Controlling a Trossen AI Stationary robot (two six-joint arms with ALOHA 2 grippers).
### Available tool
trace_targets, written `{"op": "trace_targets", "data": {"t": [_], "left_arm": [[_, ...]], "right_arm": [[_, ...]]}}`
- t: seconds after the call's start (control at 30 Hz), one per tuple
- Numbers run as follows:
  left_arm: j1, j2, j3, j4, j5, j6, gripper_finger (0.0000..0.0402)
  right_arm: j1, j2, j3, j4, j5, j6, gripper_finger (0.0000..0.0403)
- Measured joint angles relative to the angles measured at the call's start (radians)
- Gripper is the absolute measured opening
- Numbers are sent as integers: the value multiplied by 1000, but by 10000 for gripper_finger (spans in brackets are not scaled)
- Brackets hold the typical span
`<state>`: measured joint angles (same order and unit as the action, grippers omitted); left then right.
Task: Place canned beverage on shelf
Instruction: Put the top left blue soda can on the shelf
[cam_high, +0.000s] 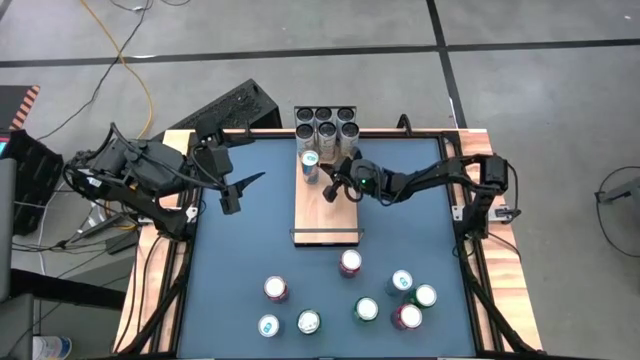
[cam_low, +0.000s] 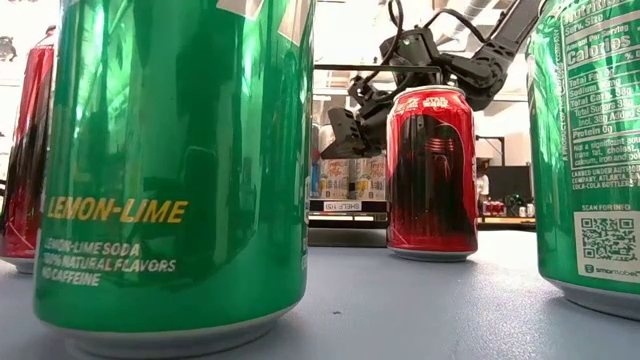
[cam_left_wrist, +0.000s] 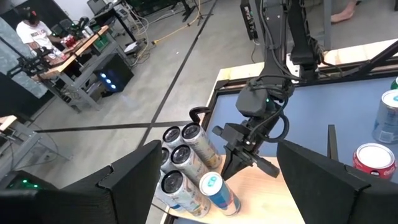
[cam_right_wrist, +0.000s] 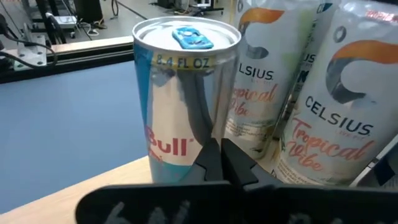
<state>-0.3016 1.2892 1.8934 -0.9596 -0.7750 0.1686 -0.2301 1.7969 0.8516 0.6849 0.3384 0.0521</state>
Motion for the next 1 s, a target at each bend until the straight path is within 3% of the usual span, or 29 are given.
{"op": "trace_targets", "data": {"t": [0.33, 0.67, 1.0], "left_arm": [[0, 0, 0, 0, 0, -16, 305], [0, 0, 0, 0, 0, -6, 305], [0, 0, 0, -1, 0, -9, 305]], "right_arm": [[87, 7, 0, 2, 47, 20, 0], [16, 9, 32, 2, -27, 18, 0], [-8, 8, 43, -43, -26, 3, 0]]}}
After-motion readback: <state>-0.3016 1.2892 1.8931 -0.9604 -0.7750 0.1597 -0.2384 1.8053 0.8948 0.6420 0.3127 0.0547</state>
